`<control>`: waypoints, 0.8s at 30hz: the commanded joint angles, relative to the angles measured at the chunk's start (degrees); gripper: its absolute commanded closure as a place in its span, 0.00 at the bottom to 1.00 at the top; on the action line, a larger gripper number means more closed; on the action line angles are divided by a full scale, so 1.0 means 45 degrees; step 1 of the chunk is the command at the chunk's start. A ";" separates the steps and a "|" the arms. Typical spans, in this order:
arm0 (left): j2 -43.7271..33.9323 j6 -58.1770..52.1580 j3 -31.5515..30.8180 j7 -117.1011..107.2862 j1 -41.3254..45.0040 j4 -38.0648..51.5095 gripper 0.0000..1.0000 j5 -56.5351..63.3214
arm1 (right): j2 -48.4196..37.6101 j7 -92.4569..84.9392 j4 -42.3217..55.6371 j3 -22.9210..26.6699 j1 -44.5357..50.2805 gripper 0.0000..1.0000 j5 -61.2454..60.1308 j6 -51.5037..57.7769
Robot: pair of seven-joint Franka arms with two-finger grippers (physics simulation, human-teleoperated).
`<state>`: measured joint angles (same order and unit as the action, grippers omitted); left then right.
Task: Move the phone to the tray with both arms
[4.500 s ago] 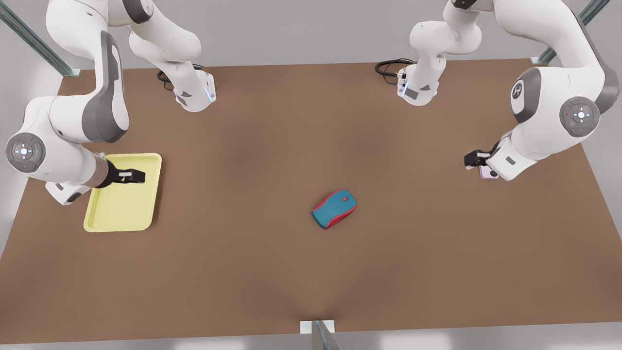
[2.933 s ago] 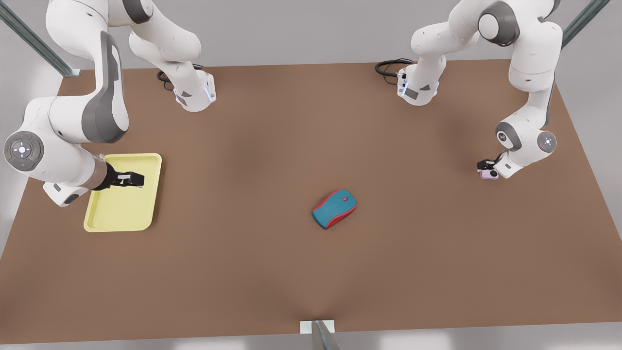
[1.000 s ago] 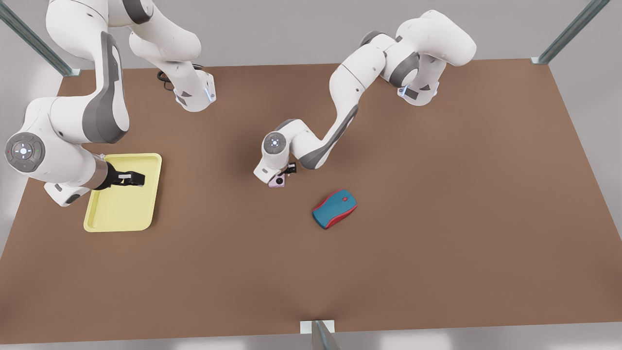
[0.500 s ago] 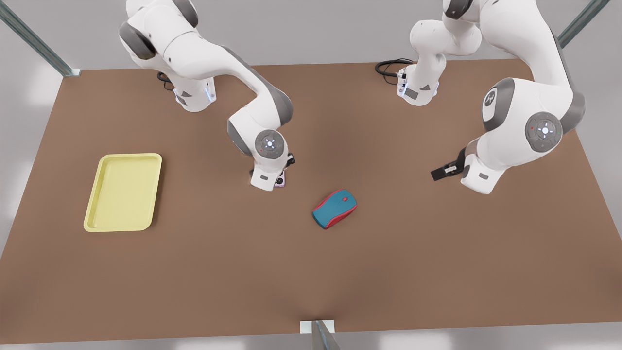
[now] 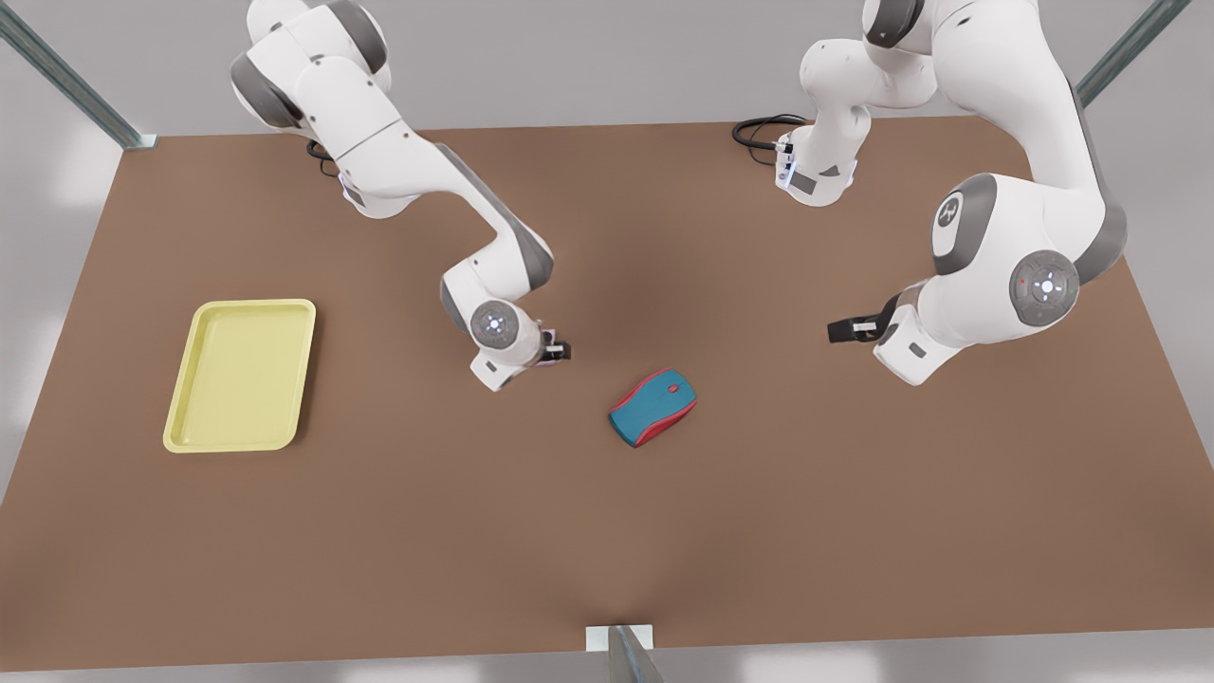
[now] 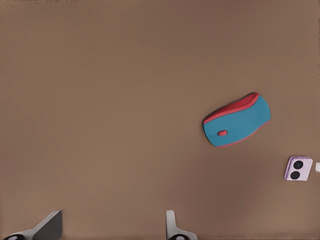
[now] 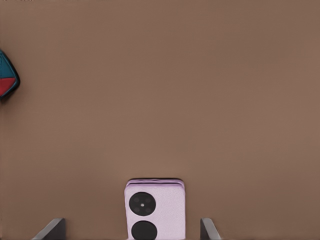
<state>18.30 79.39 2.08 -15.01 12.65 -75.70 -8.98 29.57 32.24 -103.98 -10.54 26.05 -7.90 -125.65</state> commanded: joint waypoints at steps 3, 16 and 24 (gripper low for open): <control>-0.0004 0.0072 -0.0013 0.2339 0.0021 0.0006 0.00 0.0003 | 0.0070 -0.1949 -0.0271 0.0018 -0.0087 0.00 -0.0803 -0.1647; -0.0004 0.0307 -0.0032 0.2378 0.0021 0.0025 0.00 0.0022 | -0.0066 -0.2634 -0.1325 0.0311 0.0362 0.00 0.0701 -0.1472; -0.0375 0.0306 -0.0501 0.2281 0.0041 0.0045 0.00 0.0042 | 0.0285 -0.2146 -0.2087 0.0311 0.0382 0.00 0.0701 -0.2721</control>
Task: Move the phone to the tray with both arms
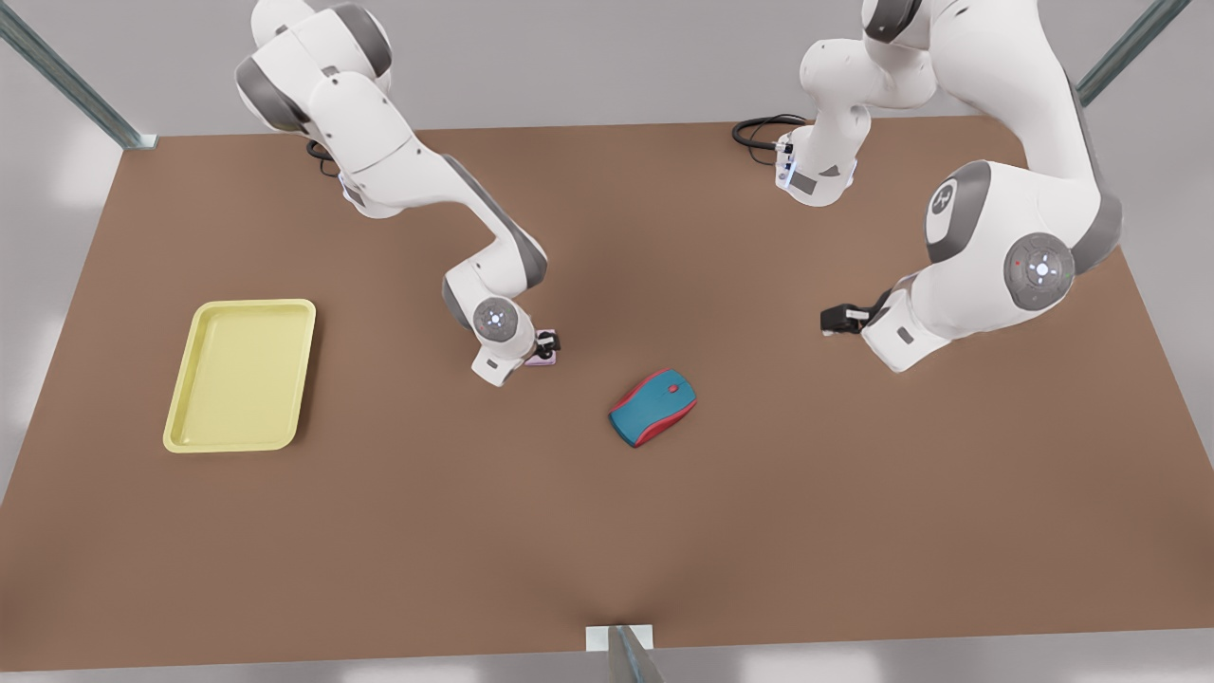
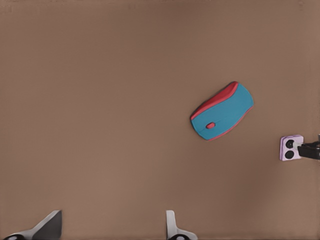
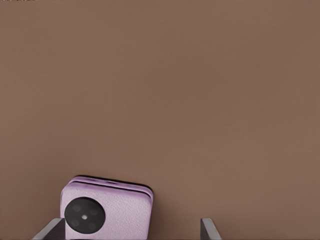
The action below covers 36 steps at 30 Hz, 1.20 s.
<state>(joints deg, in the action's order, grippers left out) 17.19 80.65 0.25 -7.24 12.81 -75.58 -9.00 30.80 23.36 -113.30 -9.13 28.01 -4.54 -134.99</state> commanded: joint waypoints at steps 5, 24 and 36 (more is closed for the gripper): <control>-0.0499 -0.0577 -0.0153 0.0359 0.0200 -0.0137 0.00 0.0260 | 0.0089 0.0279 0.0001 -0.0022 0.0161 0.00 -0.0045 -0.0743; -0.0538 -0.1847 -0.0232 0.0320 0.0161 -0.0177 0.00 0.0866 | 0.0343 0.0103 -0.0624 -0.0022 0.0454 0.00 0.0502 -0.1349; -0.0480 -0.1828 -0.0271 0.0320 0.0180 -0.0157 0.00 0.0847 | 0.0089 -0.0288 -0.0995 -0.0022 0.0435 0.00 0.0502 0.0155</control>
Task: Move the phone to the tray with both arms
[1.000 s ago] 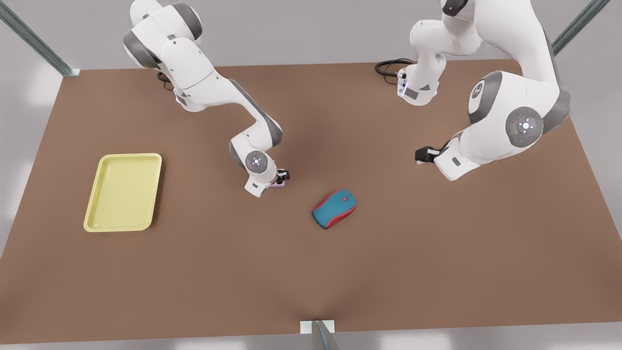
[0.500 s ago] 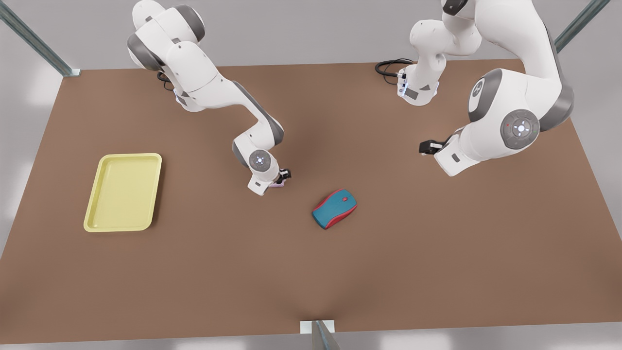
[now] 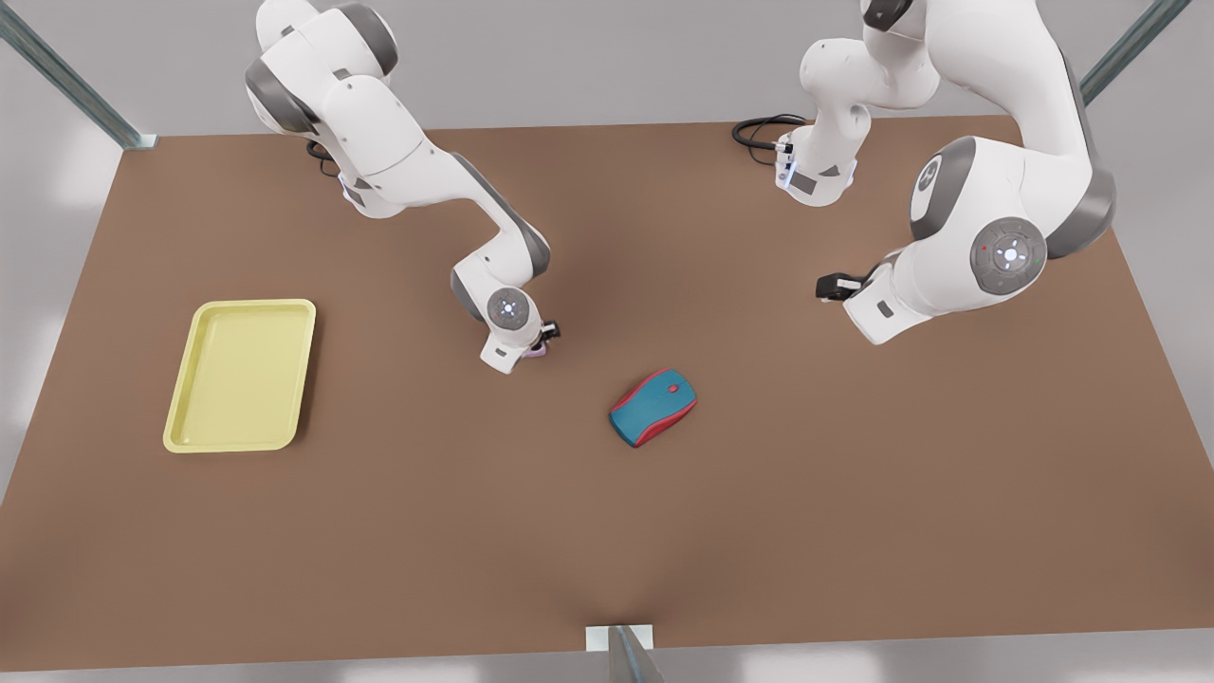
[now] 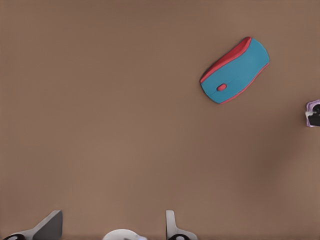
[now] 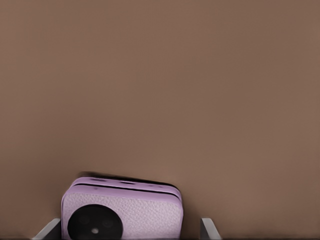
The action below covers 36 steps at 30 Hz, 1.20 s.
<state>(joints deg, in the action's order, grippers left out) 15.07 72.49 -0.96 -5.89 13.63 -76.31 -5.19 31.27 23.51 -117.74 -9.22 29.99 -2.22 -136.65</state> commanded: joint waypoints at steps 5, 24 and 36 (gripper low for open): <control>-0.0028 -0.0034 -0.0002 0.0000 0.0017 0.0025 0.00 0.0021 | 0.0023 -0.0304 0.0051 -0.0001 0.0015 0.18 -0.0014 0.0425; 0.0050 0.0122 0.0818 -0.0137 -0.0159 0.0435 0.00 0.0021 | -0.3083 -1.0106 -0.0769 0.5916 -0.2055 0.25 -0.0034 0.3237; 0.0148 0.0181 0.0877 -0.0157 -0.0159 0.0689 0.00 0.0040 | -0.2262 -1.6436 -0.0868 0.8905 -0.4478 0.00 0.0200 0.2378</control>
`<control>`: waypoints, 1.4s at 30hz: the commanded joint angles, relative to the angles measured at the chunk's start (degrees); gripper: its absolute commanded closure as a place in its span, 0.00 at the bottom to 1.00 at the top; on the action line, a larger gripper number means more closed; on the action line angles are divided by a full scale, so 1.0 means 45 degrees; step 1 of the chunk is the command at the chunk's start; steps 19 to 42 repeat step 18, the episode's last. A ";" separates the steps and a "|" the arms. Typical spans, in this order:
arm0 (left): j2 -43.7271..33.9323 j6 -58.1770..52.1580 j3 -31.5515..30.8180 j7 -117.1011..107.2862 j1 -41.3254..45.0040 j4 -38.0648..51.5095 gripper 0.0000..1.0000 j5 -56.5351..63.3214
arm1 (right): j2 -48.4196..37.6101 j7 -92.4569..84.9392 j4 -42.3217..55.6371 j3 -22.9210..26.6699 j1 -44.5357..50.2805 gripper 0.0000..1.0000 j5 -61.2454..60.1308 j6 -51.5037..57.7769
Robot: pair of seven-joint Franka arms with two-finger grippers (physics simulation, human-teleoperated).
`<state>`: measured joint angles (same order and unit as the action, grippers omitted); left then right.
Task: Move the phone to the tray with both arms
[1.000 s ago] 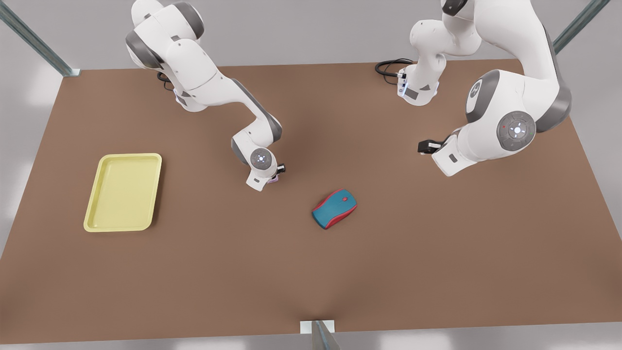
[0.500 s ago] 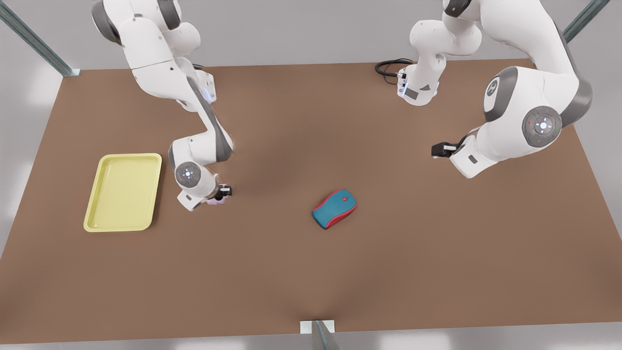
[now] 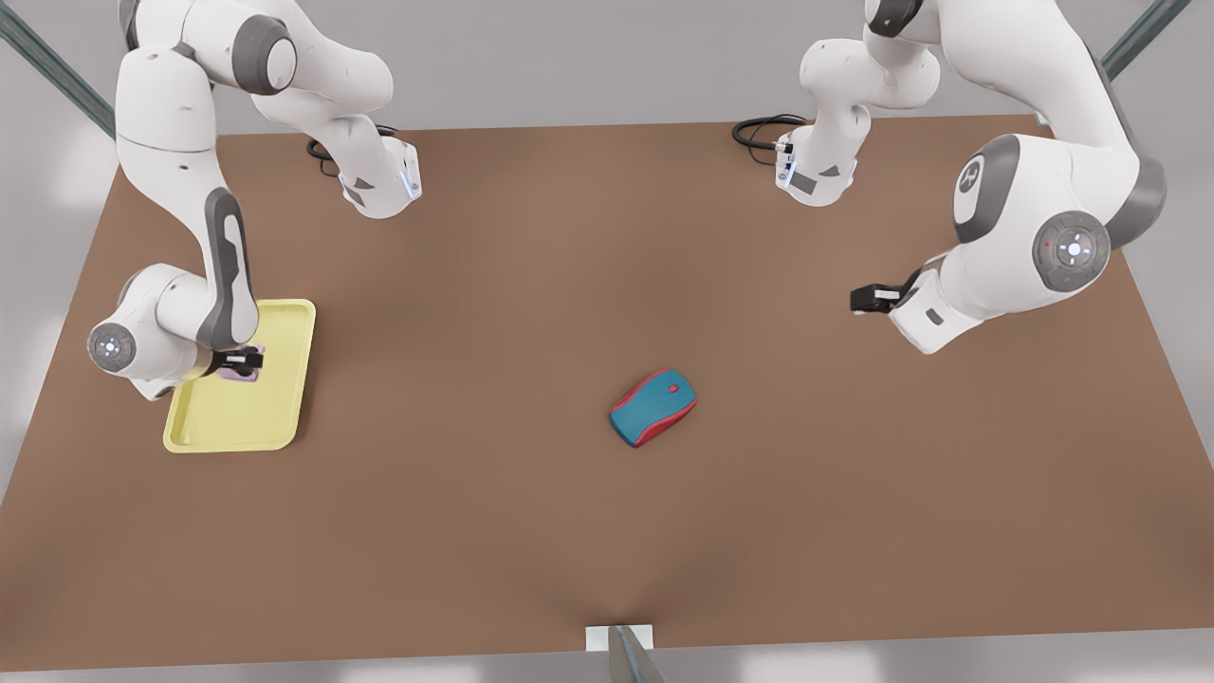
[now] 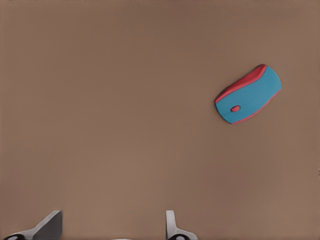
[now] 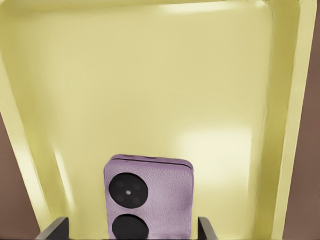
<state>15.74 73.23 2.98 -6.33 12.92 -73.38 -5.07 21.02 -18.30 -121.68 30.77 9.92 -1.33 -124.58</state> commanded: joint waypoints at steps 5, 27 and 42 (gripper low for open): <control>-0.0001 0.0016 0.0002 0.0020 0.0001 0.0037 0.00 0.0366 | -0.0043 -0.6366 0.2290 -0.1446 -0.0642 0.00 -0.0096 0.1195; -0.0040 -0.0062 -0.0037 -0.0097 0.0001 0.0077 0.00 0.0639 | -0.2621 0.6371 0.6572 -0.5569 -0.0642 0.00 0.0217 0.7880; -0.0040 -0.0062 -0.0037 -0.0097 0.0001 0.0077 0.00 0.0639 | -0.2621 0.6371 0.6572 -0.5569 -0.0642 0.00 0.0217 0.7880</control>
